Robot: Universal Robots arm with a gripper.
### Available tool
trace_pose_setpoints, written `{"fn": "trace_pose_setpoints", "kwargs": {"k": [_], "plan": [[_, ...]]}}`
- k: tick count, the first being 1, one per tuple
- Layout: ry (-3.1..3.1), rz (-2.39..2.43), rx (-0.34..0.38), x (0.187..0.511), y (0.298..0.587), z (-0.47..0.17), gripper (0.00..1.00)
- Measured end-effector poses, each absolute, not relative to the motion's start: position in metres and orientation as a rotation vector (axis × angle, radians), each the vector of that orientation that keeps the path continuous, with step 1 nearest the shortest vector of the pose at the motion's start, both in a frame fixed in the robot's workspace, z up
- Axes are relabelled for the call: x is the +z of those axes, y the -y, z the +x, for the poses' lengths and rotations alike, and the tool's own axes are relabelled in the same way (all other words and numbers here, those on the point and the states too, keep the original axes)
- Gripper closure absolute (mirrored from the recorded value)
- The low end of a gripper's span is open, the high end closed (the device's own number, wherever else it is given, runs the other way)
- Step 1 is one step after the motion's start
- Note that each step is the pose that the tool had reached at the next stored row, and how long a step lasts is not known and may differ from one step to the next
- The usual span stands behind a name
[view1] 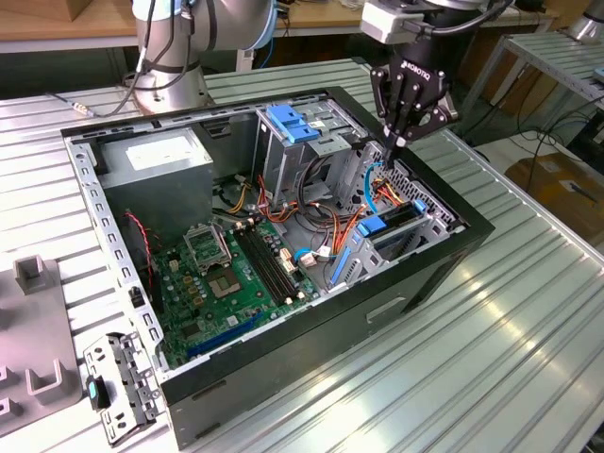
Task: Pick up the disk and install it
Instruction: 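Insert the second disk wire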
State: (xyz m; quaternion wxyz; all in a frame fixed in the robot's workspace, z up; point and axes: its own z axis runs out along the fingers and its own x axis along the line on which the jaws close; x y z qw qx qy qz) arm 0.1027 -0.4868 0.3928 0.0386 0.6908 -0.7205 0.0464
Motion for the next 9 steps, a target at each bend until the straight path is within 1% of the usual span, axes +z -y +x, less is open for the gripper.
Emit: {"fn": "trace_pose_setpoints", "kwargs": {"k": [2,4,7,8,9], "plan": [[2.200,2.110,0.156,0.393,0.483,0.103,0.89],[2.180,2.091,0.188,0.391,0.475,0.106,0.89],[2.175,2.087,0.197,0.385,0.472,0.108,0.89],[2.175,2.086,0.198,0.384,0.472,0.108,0.89],[2.173,2.084,0.202,0.382,0.471,0.108,0.83]]}}
